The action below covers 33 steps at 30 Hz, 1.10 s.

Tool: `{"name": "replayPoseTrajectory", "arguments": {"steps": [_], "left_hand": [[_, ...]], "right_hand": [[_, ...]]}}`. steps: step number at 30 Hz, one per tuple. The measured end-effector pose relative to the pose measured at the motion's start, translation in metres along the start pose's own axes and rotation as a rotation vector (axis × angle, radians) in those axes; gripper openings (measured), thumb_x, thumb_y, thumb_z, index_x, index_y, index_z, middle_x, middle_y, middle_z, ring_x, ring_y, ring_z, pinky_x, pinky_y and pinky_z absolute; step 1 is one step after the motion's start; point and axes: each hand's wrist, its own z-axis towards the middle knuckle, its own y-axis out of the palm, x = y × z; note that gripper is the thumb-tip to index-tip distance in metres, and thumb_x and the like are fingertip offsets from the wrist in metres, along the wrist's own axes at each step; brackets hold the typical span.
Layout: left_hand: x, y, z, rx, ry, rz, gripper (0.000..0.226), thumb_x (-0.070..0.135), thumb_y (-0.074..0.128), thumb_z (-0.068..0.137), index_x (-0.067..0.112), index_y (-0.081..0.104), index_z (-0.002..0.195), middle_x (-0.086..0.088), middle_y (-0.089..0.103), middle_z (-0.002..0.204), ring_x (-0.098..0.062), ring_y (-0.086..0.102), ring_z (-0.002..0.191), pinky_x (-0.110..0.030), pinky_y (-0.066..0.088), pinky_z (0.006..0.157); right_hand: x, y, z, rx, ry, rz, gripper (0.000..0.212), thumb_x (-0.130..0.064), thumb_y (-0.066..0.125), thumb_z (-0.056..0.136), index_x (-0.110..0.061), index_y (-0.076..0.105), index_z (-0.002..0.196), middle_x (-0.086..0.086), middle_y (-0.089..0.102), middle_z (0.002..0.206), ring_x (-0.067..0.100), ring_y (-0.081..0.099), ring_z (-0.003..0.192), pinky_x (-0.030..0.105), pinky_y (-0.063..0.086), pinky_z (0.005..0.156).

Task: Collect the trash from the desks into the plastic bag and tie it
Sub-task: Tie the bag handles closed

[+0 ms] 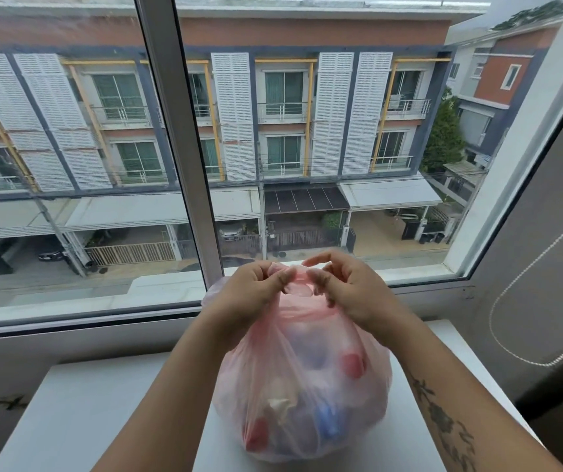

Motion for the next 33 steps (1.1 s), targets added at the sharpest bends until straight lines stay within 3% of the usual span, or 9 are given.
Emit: {"name": "replayPoseTrajectory", "arguments": {"steps": [3,8,13,16,18,22,25,30,33], "left_hand": [[0.003,0.003,0.002,0.073,-0.076,-0.059,0.028,0.028,0.062,0.095,0.007,0.063,0.076,0.002,0.048,0.051,-0.011,0.039,0.048,-0.024,0.034,0.048],[0.001,0.002,0.003,0.100,-0.149,-0.217,0.026,0.026,0.063,0.094,0.004,0.071,0.083,0.003,0.055,0.055,-0.010,0.041,0.047,-0.022,0.039,0.044],[-0.002,-0.001,0.001,0.087,-0.195,-0.293,0.026,0.028,0.064,0.092,0.003,0.069,0.088,0.002,0.055,0.056,-0.011,0.042,0.046,-0.022,0.042,0.046],[-0.003,-0.006,-0.001,0.070,-0.194,-0.341,0.029,0.031,0.068,0.086,0.003,0.071,0.093,0.000,0.058,0.063,-0.011,0.045,0.049,-0.024,0.043,0.052],[-0.003,-0.009,-0.002,0.059,-0.194,-0.360,0.027,0.032,0.067,0.086,0.006,0.072,0.085,-0.002,0.063,0.068,-0.012,0.047,0.050,-0.025,0.046,0.053],[-0.002,-0.010,-0.005,0.046,-0.203,-0.417,0.030,0.031,0.061,0.091,0.009,0.078,0.078,-0.006,0.071,0.078,-0.013,0.051,0.049,-0.026,0.048,0.052],[-0.001,-0.005,-0.004,0.119,-0.201,-0.423,0.031,0.032,0.061,0.093,0.008,0.077,0.081,-0.006,0.071,0.077,-0.012,0.054,0.048,-0.026,0.049,0.048],[0.000,0.009,-0.003,0.377,-0.041,-0.222,0.033,0.035,0.057,0.096,0.012,0.075,0.081,-0.009,0.074,0.077,-0.013,0.061,0.062,-0.031,0.051,0.063],[0.001,0.017,-0.006,0.369,0.027,-0.211,0.037,0.037,0.049,0.100,0.005,0.065,0.090,-0.014,0.073,0.082,-0.015,0.066,0.061,-0.025,0.051,0.057]], "right_hand": [[0.002,0.002,-0.009,0.154,-0.070,-0.054,0.017,-0.041,0.063,0.089,-0.034,0.065,0.104,-0.013,0.069,0.087,0.004,0.064,0.078,0.022,0.050,0.070],[0.006,0.010,-0.023,0.163,-0.317,-0.417,0.041,-0.044,0.080,0.070,-0.041,0.065,0.108,-0.017,0.055,0.116,0.009,0.046,0.112,0.014,0.033,0.094],[0.000,0.021,-0.017,0.258,-0.368,-0.400,0.009,-0.026,0.075,0.081,-0.029,0.073,0.089,-0.015,0.059,0.104,0.016,0.047,0.105,0.022,0.039,0.089],[-0.001,0.024,-0.014,0.271,-0.318,-0.311,0.007,-0.022,0.067,0.089,-0.029,0.064,0.089,-0.021,0.062,0.099,0.007,0.052,0.104,0.016,0.039,0.083],[-0.001,0.027,-0.014,0.271,-0.254,-0.195,0.009,-0.025,0.059,0.093,-0.034,0.059,0.091,-0.024,0.061,0.107,0.005,0.054,0.106,0.014,0.042,0.083],[-0.008,0.033,-0.011,0.255,-0.136,0.162,0.007,-0.023,0.054,0.097,-0.027,0.057,0.092,-0.016,0.064,0.112,0.020,0.063,0.093,0.034,0.054,0.077],[-0.016,0.035,-0.007,0.201,-0.088,0.490,0.006,-0.016,0.051,0.099,-0.014,0.053,0.093,0.000,0.070,0.106,0.015,0.066,0.086,0.024,0.053,0.069],[-0.020,0.034,-0.005,0.257,-0.202,0.433,0.005,-0.012,0.052,0.098,-0.008,0.052,0.094,0.008,0.069,0.086,0.019,0.068,0.083,0.027,0.055,0.075],[-0.021,0.034,-0.001,0.314,-0.211,0.366,0.006,-0.013,0.053,0.097,-0.012,0.054,0.092,0.007,0.066,0.081,0.020,0.067,0.079,0.030,0.057,0.076]]}}
